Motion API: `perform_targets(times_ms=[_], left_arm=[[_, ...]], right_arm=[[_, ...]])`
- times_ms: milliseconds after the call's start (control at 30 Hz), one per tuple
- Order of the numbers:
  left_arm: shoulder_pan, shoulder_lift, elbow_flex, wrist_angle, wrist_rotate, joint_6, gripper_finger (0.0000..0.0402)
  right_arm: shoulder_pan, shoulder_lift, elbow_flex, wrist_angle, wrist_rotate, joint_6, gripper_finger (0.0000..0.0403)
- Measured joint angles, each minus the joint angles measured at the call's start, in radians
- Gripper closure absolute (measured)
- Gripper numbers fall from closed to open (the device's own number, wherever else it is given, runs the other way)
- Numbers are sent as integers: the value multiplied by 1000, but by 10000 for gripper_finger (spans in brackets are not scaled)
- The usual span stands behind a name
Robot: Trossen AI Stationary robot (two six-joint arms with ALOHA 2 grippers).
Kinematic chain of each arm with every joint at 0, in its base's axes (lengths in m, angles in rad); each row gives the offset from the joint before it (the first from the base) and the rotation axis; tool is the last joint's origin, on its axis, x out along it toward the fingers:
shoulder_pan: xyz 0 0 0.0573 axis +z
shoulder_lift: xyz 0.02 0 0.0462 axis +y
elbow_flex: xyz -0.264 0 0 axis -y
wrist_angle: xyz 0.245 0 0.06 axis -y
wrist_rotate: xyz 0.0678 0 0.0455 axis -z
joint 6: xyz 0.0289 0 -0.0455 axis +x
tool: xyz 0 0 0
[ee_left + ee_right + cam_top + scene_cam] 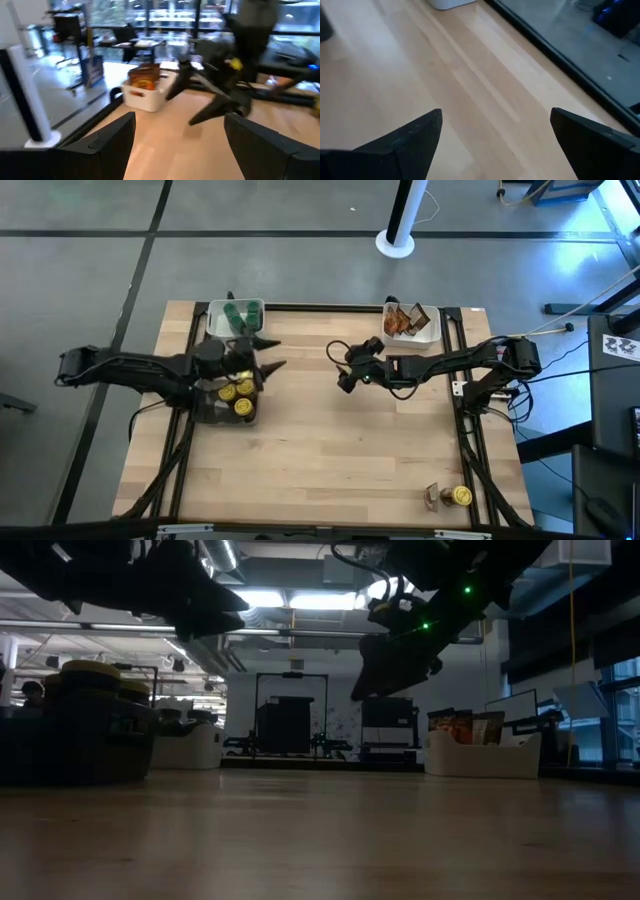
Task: Sort spices by type
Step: Put the orange seasoning pack into the top right white bin
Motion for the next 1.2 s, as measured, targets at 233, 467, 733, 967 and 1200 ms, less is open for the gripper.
perform_targets(times_ms=[233,467,733,967,1200], left_arm=[[-79,10,0,49,0,27,114],[-147,-26,0,51,0,36,114],[-218,-81,0,54,0,17,114],[-274,-89,0,84,0,6,114],[-303,-89,0,104,0,-2,114]], right_arm=[[0,0,0,58,-88,23,32],[92,-16,114,-76,-274,26,32],[332,-17,384,-514,-223,76,32],[494,-17,513,-819,-249,327,32],[620,-17,525,-1019,-463,729,32]])
